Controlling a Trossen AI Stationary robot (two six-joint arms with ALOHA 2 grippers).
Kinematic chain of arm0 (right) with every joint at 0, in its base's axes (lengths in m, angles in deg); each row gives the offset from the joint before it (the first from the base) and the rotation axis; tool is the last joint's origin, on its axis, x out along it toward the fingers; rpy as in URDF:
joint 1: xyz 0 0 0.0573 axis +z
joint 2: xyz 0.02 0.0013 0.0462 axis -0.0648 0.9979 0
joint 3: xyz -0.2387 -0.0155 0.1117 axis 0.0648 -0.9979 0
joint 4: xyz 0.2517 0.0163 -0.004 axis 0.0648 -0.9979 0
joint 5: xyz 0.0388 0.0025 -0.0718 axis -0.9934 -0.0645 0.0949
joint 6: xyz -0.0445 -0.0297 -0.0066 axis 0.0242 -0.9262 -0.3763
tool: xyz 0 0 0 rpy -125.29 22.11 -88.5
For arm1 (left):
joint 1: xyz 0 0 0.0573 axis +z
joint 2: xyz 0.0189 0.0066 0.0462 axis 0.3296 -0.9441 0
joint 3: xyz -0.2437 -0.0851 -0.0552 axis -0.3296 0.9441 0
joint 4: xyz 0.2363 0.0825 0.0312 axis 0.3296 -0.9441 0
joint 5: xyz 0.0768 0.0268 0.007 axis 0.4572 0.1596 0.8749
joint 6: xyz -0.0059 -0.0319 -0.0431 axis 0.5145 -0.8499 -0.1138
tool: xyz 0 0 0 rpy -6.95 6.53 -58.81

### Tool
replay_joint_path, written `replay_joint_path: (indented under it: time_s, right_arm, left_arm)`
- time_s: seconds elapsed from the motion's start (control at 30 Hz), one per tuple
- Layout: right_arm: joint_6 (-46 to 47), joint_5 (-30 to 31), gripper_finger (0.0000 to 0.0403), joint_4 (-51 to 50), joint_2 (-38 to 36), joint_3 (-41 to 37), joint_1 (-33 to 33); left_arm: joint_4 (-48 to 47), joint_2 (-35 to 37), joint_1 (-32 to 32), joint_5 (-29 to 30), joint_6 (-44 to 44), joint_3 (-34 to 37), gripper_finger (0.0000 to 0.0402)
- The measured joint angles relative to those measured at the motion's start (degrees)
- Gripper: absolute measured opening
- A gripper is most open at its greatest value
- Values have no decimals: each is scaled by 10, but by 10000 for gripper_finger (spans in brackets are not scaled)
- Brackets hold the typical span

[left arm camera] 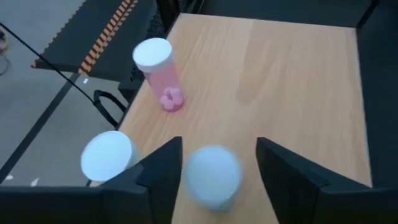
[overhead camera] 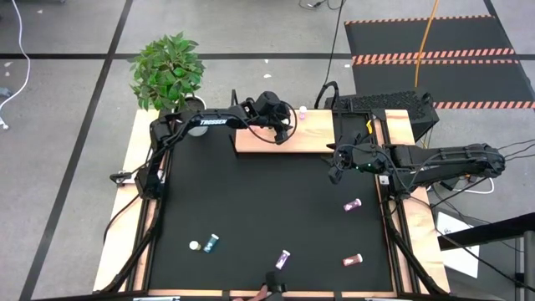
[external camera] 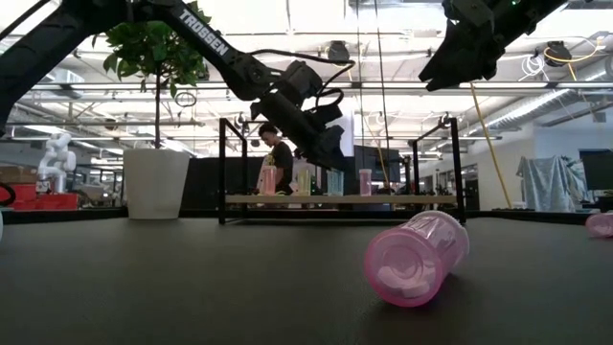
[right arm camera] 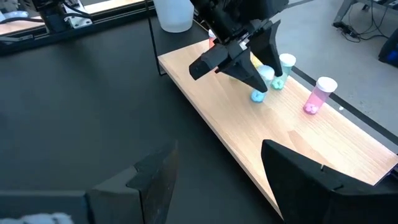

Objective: Pick and place medicine bottles onto shelf by color
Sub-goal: Put the right blue pill bottle on the shelf aligned with the other blue pill bottle, then put the right violet pill bottle on the shelf aligned with the other violet pill bottle

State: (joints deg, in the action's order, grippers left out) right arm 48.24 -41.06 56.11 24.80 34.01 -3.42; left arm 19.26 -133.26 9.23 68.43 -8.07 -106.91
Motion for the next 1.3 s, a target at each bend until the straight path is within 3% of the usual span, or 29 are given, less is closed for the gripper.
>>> replay_joint_path:
  time_s: [0.2,0.43,0.57,0.73,0.93,1.03,1.13,1.3]
  right_arm:
    - [9,-15,227,-1,0,0,0]
    - [11,-16,227,0,-2,0,0]
    - [27,-20,227,0,-3,0,0]
    - [75,-70,226,12,-3,-12,0]
    - [226,-183,226,66,-3,-63,2]
    - [264,-239,226,127,-3,-73,39]
    - [297,-215,226,172,-4,-71,95]
    - [379,-144,226,129,11,-71,185]
  left_arm:
    - [-1,11,0,6,0,0,251]
    - [-31,71,-6,6,-4,0,266]
    - [-55,123,-18,6,-56,0,266]
    - [-78,188,-45,8,-131,-1,257]
    - [-88,232,-109,16,-220,-2,222]
    - [-113,237,-154,17,-253,-1,202]
    - [-131,238,-212,49,-320,-1,184]
    - [-199,238,-327,128,-424,-1,158]
